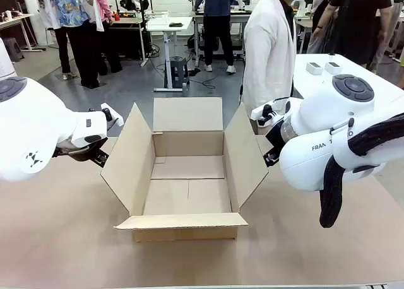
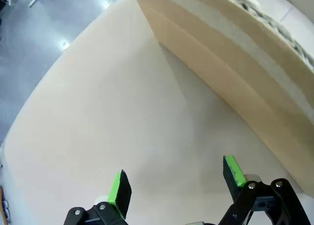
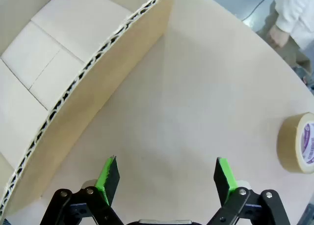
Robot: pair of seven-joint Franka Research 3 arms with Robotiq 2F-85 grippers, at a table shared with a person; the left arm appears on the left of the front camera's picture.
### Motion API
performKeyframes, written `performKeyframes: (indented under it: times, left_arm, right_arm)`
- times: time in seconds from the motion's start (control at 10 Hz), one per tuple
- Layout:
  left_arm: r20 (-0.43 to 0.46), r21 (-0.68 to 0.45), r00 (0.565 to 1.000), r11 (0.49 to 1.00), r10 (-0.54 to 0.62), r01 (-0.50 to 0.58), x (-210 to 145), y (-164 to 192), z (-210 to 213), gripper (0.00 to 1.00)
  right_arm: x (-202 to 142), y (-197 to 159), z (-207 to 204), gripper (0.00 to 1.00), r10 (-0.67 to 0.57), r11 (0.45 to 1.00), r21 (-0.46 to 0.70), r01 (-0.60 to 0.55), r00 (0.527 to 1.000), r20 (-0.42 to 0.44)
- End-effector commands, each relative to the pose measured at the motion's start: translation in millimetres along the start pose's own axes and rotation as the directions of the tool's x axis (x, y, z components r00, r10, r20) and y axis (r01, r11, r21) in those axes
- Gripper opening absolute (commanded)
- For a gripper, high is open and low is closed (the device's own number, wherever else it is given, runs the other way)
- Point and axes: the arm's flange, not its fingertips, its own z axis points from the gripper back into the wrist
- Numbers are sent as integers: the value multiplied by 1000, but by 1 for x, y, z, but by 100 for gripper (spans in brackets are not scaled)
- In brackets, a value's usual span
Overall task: Wrap the clocks to prevent damage.
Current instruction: Open the side flaps of the Package Box.
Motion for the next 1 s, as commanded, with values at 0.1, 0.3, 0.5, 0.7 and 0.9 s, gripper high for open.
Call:
performKeyframes:
  times: [0.1, 0.3, 0.5, 0.7, 0.9]
  left_arm:
    - [0, 0, 1000, 1000, 0, 0, 0, 0, 0, 100]
    - [0, 0, 1000, 1000, 0, 0, 0, 0, 0, 100]
    - [0, 0, 1000, 1000, 0, 0, 0, 0, 0, 100]
    - [0, 0, 1000, 1000, 0, 0, 0, 0, 0, 100]
    - [0, 0, 1000, 1000, 0, 0, 0, 0, 0, 100]
  right_arm:
    - [0, 0, 0, 100, 0, 1000, 0, 0, 1000, 0]
    - [0, 0, 0, 100, 0, 1000, 0, 0, 1000, 0]
    - [0, 0, 0, 100, 0, 1000, 0, 0, 1000, 0]
    - [0, 0, 0, 100, 0, 1000, 0, 0, 1000, 0]
    - [0, 0, 0, 100, 0, 1000, 0, 0, 1000, 0]
